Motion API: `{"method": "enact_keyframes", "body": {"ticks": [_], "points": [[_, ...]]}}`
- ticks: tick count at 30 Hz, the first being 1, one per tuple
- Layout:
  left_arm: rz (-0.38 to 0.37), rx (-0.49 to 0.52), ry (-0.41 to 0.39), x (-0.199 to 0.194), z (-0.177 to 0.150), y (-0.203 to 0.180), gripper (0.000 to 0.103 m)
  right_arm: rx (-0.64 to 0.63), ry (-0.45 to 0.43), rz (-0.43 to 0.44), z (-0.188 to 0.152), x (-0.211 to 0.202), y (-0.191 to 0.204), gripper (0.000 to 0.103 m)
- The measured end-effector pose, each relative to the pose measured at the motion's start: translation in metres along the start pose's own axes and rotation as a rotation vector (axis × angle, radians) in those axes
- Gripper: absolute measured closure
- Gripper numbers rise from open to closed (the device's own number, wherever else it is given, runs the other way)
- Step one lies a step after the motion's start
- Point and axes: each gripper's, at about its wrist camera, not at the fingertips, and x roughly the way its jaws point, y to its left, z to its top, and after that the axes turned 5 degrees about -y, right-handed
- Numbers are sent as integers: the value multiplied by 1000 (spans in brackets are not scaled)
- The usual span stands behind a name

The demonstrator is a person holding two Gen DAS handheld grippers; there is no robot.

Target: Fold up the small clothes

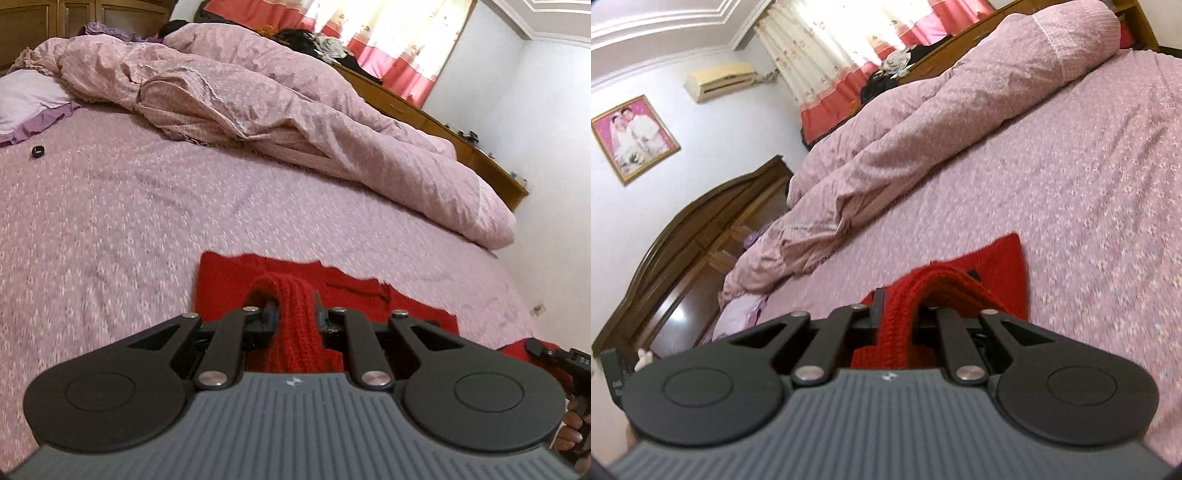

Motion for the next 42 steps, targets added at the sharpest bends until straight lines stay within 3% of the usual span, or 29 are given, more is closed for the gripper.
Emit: {"method": "enact_keyframes", "body": {"ticks": [9,19,30,33,35,38,39,42], "points": [[77,4,35,68,19,5,87,13,-6,-49,17,49,-17,93],[141,0,132,143,11,28,87,16,40,-142,11,104,-45,93],[128,2,163,158,4,40,85,75,99,-231,-9,125,-70,91],[126,23,161,146,8,33,79,61,101,-243,-8,122,-63,89],[147,54,150,135,10,27,64,59,98,-260,-6,117,-57,85],[170,106,114,117,12,20,41,64,71,-270,-5,105,-52,56],[169,121,98,111,13,18,39,64,55,-270,-4,100,-50,51],[160,141,75,94,14,13,37,60,33,-255,-1,87,-46,51]]}}
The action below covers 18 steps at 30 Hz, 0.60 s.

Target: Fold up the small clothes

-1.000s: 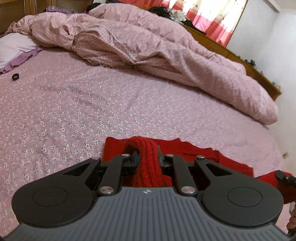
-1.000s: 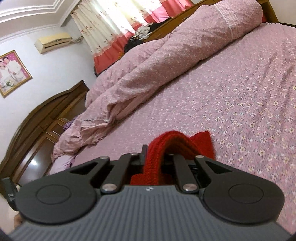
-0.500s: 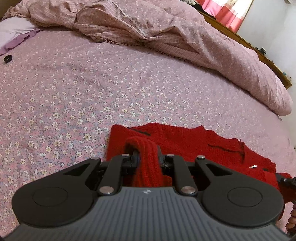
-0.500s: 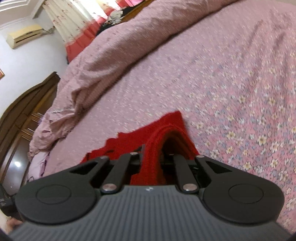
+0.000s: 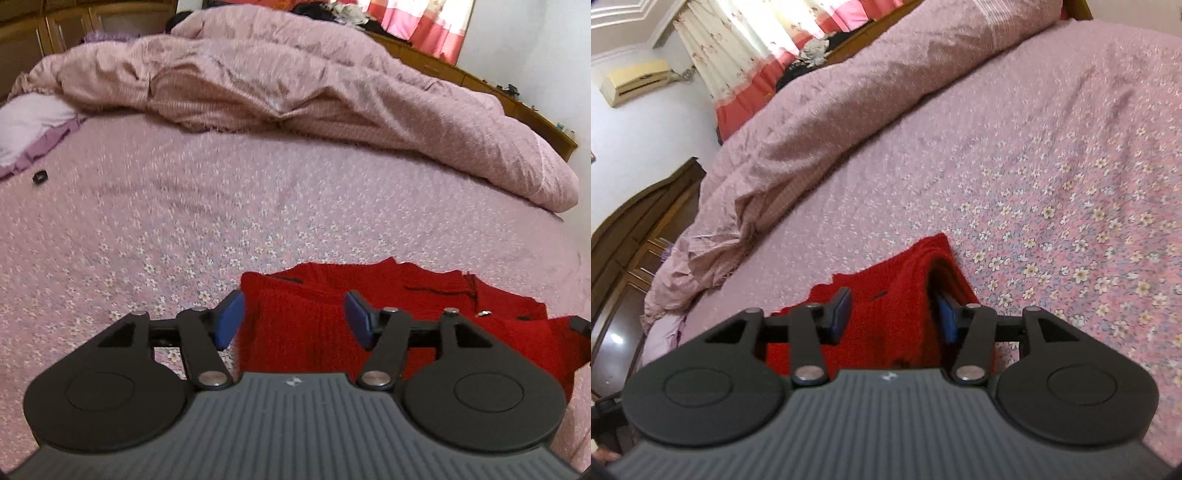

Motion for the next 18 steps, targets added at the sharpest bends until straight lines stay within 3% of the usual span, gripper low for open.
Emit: {"method": "enact_keyframes", "body": {"ticks": [9,18], "points": [[-26,-73,22,-29,-24,-9,36,-62,-26,21,-16,-41,14,51],[-52,-133,77,-35,-55,-12,36,-71,-14,14,-40,-46,18,51]]}}
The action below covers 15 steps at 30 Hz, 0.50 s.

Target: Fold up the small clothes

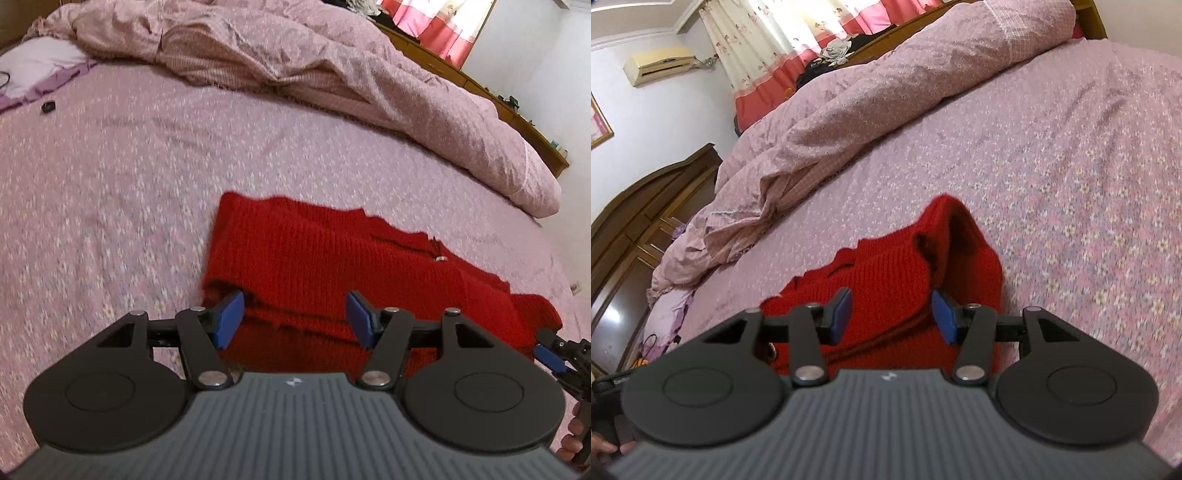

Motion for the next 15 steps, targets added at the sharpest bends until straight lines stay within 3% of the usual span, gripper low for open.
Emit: {"method": "enact_keyframes", "body": {"ticks": [6,15], "points": [[-54,-47,31,15,-10,4,36,46,29,-5,-18,8,-4,51],[-56,-87,1,31,-12,7,36,47,25,-9,-23,20,-4,52]]}}
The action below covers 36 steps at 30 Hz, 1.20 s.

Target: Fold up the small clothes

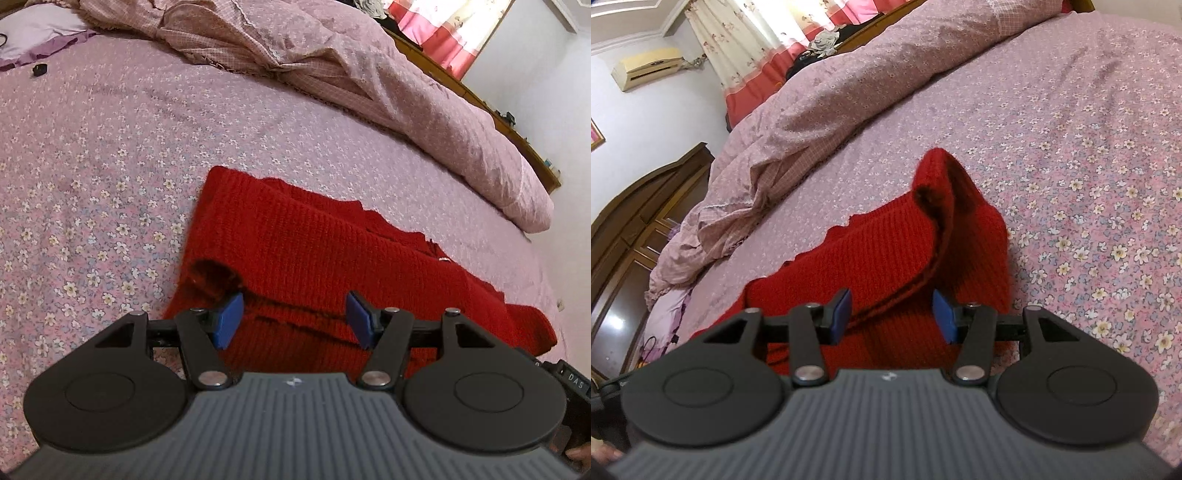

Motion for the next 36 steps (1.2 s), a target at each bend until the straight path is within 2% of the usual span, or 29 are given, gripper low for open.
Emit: {"method": "enact_keyframes", "body": {"ticks": [6,9,17,31,36], "points": [[-6,-3,1,-2,0,-1,36,22,-12,-2,-3,0,-4,52],[-30,-45,9,0,-1,1,36,42,-25,7,-2,-1,-5,51],[-33,-146,4,16,1,11,36,76,-42,19,0,4,-8,52],[-41,-83,24,13,-10,-6,36,107,-61,55,2,1,-10,52],[-63,-160,12,23,-2,3,36,83,-61,52,3,5,-6,52]]}}
